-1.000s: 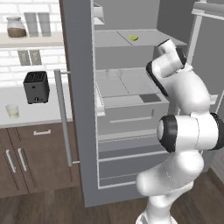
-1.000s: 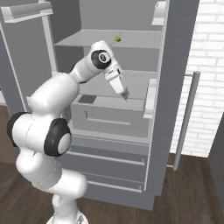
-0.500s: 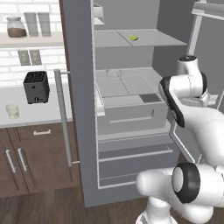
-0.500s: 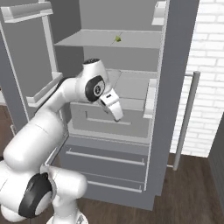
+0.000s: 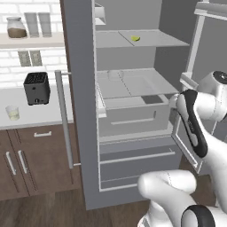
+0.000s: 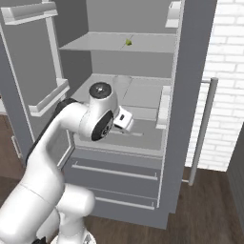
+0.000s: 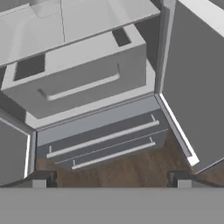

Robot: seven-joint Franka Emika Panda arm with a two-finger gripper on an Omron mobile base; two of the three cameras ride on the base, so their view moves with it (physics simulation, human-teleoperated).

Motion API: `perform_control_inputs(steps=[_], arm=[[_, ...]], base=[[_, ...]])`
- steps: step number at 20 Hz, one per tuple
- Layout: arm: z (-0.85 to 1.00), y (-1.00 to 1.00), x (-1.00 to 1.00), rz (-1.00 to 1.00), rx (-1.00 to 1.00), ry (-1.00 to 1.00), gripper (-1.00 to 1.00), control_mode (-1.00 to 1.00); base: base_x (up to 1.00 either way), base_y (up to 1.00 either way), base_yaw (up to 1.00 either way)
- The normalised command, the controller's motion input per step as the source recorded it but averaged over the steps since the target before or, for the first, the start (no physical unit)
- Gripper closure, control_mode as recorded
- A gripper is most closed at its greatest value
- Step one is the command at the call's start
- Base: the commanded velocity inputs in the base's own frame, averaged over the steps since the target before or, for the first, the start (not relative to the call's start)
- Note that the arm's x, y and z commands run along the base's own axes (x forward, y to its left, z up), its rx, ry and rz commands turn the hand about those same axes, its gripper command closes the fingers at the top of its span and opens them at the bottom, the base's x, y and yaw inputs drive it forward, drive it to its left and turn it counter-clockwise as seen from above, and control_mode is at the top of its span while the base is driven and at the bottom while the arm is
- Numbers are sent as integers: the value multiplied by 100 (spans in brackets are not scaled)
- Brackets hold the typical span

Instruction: Grab a lemon wedge from the fridge and one ice cube from the ice bowl, and put them in the glass of lemonade.

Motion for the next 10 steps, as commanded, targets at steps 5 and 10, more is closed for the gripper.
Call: perform_control_inputs(steps=[5, 10], arm=[[-4, 22, -58, 14, -21, -13, -100, -100], [-1, 4, 0, 1, -5, 0, -100, -100]], base=[[0, 0, 0], [0, 0, 0]])
